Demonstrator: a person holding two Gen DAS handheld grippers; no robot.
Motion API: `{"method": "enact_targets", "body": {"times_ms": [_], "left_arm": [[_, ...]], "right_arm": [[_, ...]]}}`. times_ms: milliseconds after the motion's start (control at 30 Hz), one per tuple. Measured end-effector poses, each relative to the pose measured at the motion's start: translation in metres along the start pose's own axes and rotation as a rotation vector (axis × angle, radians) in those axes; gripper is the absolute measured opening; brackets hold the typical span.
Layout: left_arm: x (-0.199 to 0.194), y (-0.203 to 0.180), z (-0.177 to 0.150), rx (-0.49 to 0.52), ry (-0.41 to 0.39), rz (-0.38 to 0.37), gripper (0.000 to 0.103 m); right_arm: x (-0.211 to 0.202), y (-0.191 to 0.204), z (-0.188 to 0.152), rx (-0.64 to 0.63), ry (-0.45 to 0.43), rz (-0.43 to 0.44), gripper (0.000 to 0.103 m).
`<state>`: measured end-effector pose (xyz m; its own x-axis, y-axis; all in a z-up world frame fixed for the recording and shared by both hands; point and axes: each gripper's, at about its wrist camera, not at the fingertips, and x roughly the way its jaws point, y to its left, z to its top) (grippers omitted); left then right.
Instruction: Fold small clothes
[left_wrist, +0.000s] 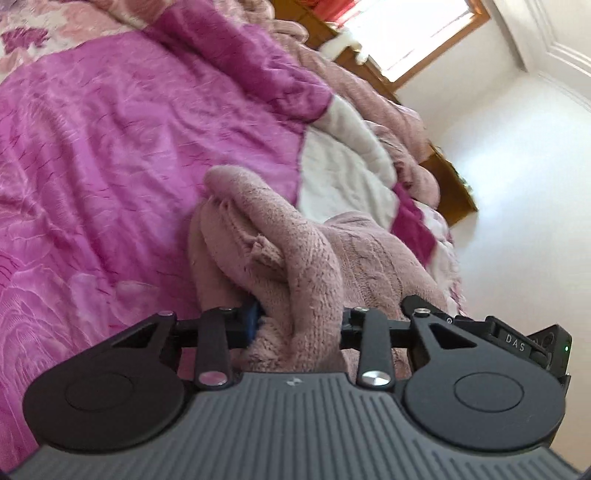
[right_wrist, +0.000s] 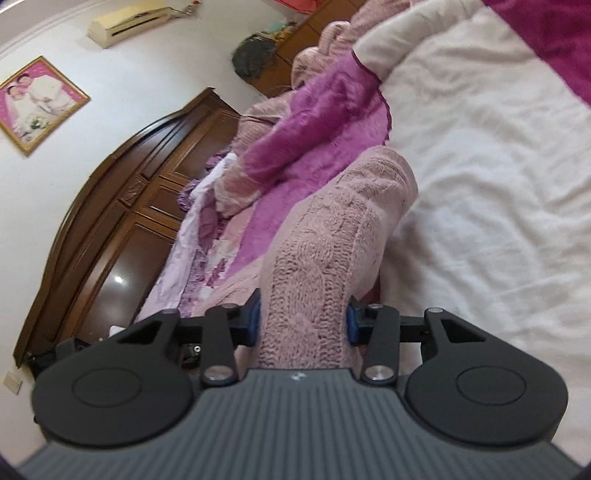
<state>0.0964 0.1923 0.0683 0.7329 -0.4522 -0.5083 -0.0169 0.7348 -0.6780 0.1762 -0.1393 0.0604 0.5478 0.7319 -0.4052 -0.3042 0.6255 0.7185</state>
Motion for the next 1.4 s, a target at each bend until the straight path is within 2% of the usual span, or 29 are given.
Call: {"method": "enact_targets", "body": {"times_ms": [133, 300, 400, 467, 500, 567, 700, 833, 1100, 1233, 1300, 1400], "left_arm": [[-0.011, -0.027, -0.021, 0.012, 0.037, -0.032, 0.039], [-0.014, -0.056, -0.071, 0.035, 0.096, -0.055, 0.039], [-0.004, -0.064, -0.103, 0.077, 0.149, -0.029, 0.04], [0.005, -0.067, -0.12, 0.107, 0.186, 0.021, 0.041], [0.007, -0.068, -0.127, 0.135, 0.189, 0.056, 0.045], [0.008, -0.073, -0.134, 0.205, 0.173, 0.112, 0.054], [0.008, -0.078, -0.138, 0.236, 0.167, 0.134, 0.056], [0.001, -0.079, -0.139, 0.237, 0.161, 0.153, 0.057], [-0.031, -0.093, -0.147, 0.352, 0.089, 0.28, 0.057], [-0.024, -0.08, -0.151, 0.325, 0.102, 0.318, 0.062], [-0.022, -0.074, -0.152, 0.315, 0.095, 0.334, 0.068], [-0.024, -0.076, -0.154, 0.33, 0.084, 0.345, 0.068]], "right_arm": [[-0.043, 0.002, -0.004, -0.007, -0.006, -0.008, 0.045], [-0.096, -0.015, -0.03, 0.023, -0.009, -0.061, 0.045], [-0.116, -0.037, -0.054, 0.069, -0.001, -0.121, 0.045], [-0.118, -0.054, -0.07, 0.088, 0.014, -0.169, 0.045], [-0.116, -0.06, -0.076, 0.089, 0.021, -0.19, 0.046], [-0.11, -0.073, -0.088, 0.063, 0.031, -0.214, 0.049], [-0.11, -0.091, -0.098, 0.11, -0.014, -0.178, 0.054], [-0.116, -0.073, -0.103, 0.019, -0.035, -0.229, 0.057], [-0.152, -0.043, -0.112, -0.134, -0.106, -0.309, 0.057], [-0.142, -0.047, -0.123, -0.145, -0.085, -0.368, 0.056], [-0.134, -0.051, -0.129, -0.146, -0.083, -0.369, 0.056], [-0.134, -0.052, -0.132, -0.129, -0.103, -0.36, 0.056]]}}
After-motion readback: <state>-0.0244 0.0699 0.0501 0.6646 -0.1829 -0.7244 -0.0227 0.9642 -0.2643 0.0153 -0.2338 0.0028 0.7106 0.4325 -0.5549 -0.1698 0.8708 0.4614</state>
